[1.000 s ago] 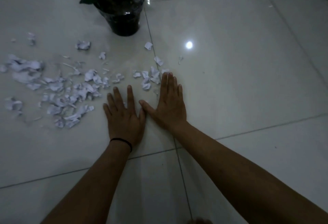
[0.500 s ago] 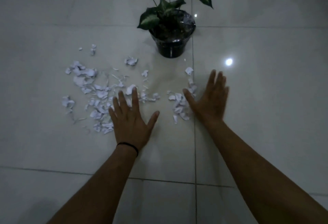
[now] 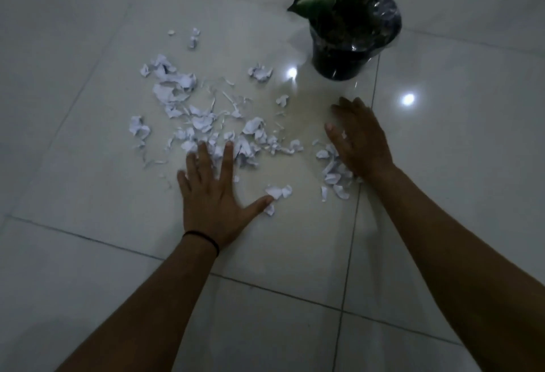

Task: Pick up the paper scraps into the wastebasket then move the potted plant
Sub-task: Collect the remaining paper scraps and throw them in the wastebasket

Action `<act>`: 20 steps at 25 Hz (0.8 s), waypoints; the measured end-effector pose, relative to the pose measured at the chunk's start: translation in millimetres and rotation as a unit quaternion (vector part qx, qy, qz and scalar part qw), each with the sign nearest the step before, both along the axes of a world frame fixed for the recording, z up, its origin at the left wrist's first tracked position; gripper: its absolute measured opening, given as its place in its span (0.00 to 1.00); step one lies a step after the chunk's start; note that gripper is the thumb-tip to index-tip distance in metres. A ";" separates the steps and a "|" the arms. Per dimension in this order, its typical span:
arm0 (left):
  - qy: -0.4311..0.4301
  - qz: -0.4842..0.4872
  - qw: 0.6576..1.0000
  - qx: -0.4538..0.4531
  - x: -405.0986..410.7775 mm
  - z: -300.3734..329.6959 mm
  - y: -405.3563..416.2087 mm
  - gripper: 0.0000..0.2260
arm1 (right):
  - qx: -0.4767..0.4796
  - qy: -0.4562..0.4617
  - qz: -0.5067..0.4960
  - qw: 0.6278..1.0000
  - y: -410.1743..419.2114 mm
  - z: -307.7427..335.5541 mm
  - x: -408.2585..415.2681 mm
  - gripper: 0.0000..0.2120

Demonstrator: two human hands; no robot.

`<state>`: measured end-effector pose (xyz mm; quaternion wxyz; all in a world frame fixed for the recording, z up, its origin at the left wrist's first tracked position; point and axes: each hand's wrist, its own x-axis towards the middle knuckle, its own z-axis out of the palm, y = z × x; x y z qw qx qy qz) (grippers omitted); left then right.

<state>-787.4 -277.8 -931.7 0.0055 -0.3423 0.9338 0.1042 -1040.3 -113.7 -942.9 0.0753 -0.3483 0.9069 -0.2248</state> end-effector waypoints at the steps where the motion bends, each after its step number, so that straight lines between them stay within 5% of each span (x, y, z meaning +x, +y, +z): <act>1: 0.001 -0.010 1.000 0.000 -1.2 -1.8 -0.4 0.53 | -0.025 -0.009 0.002 1.000 5.6 -0.1 14.2 0.34; 7: 0.012 -0.072 0.997 -0.005 -17.6 -2.9 8.1 0.48 | -0.109 -0.065 -0.029 0.991 -9.6 -4.5 88.7 0.30; 11: 0.013 -0.085 0.996 -0.028 -8.7 6.9 2.8 0.54 | -0.166 -0.053 -0.073 0.982 1.2 5.4 94.7 0.37; 15: -0.007 -0.092 0.995 -0.044 -10.9 5.3 -14.2 0.60 | -0.061 0.002 -0.016 0.998 48.3 4.1 130.3 0.57; 20: 0.008 -0.152 0.988 -0.026 -53.6 4.3 -26.9 0.48 | -0.022 0.003 -0.021 1.000 28.4 -4.0 107.8 0.60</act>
